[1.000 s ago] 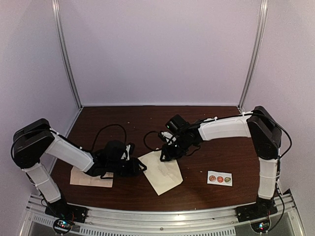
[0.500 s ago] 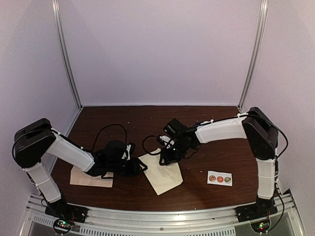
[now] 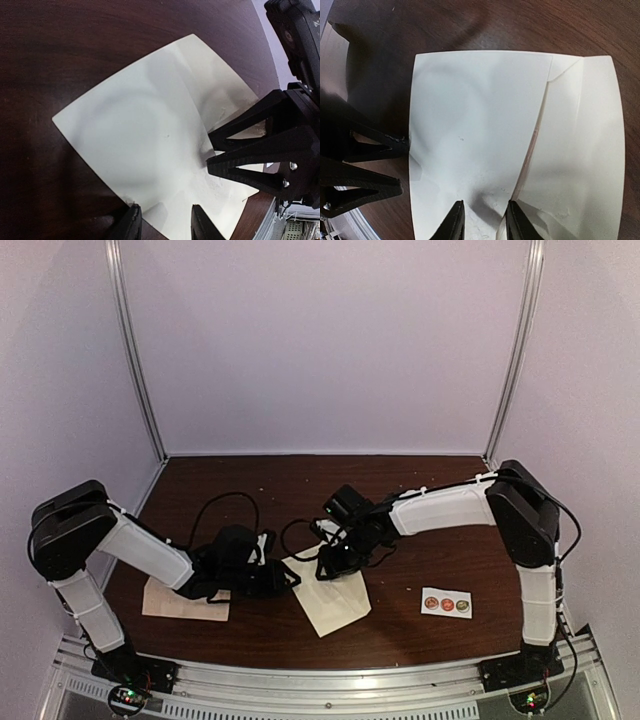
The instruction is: Place the letter into the envelope and seal it
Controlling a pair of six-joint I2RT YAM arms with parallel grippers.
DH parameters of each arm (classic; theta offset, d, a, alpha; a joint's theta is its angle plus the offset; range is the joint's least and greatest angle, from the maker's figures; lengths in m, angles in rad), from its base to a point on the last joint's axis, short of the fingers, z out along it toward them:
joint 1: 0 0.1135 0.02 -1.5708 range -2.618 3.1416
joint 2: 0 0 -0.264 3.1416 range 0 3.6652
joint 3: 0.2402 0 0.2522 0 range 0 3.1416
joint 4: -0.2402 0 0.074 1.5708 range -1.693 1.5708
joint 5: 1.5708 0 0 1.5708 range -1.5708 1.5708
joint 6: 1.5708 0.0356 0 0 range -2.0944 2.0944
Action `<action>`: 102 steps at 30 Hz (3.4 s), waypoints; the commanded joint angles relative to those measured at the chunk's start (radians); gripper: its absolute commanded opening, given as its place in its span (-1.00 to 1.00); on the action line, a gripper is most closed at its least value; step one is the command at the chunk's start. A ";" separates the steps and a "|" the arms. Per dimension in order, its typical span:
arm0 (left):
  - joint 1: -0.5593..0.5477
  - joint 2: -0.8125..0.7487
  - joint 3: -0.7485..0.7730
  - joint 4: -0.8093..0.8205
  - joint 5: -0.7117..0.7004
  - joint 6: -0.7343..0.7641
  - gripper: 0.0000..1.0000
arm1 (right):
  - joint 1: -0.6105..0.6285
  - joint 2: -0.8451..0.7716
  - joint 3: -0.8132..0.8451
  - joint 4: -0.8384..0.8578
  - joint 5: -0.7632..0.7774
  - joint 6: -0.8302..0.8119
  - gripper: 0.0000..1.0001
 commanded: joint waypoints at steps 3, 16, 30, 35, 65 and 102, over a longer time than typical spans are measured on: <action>0.007 0.039 -0.003 -0.043 0.009 0.009 -0.28 | 0.021 0.038 0.038 0.023 -0.018 0.007 -0.41; 0.021 -0.042 -0.016 -0.070 -0.030 0.019 -0.23 | 0.005 -0.054 0.026 0.033 0.085 0.014 -0.11; 0.074 -0.021 -0.007 -0.028 -0.012 0.036 -0.15 | -0.028 -0.009 0.065 0.057 0.048 0.017 -0.04; 0.075 0.002 0.005 -0.026 -0.003 0.041 -0.16 | -0.029 0.022 0.079 0.064 0.033 0.019 -0.05; 0.075 0.067 -0.003 0.054 0.048 0.027 -0.17 | -0.014 0.098 0.126 0.088 -0.054 0.058 -0.10; 0.167 -0.521 0.095 -0.885 -0.451 0.078 0.95 | -0.058 -0.722 -0.385 0.182 0.214 0.044 0.78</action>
